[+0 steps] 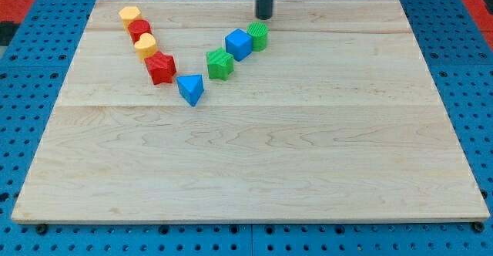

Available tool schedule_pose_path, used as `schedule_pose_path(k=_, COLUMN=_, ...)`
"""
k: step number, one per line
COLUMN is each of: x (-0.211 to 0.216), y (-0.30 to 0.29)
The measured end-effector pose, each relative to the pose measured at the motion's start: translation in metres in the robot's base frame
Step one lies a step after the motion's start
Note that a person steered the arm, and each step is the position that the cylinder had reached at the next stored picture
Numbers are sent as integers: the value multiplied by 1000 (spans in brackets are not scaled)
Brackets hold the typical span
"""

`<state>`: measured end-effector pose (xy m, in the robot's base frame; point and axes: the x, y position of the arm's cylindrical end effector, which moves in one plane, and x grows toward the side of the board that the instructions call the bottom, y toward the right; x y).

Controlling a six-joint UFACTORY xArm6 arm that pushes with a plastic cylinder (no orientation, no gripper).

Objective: Move the green circle diagonally bottom right to the blue triangle

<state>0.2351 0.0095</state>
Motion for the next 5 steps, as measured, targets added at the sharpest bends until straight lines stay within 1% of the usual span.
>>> schedule_pose_path(k=2, x=60, y=2)
schedule_pose_path(k=3, x=97, y=16)
schedule_pose_path(k=4, x=124, y=21)
schedule_pose_path(k=5, x=130, y=43)
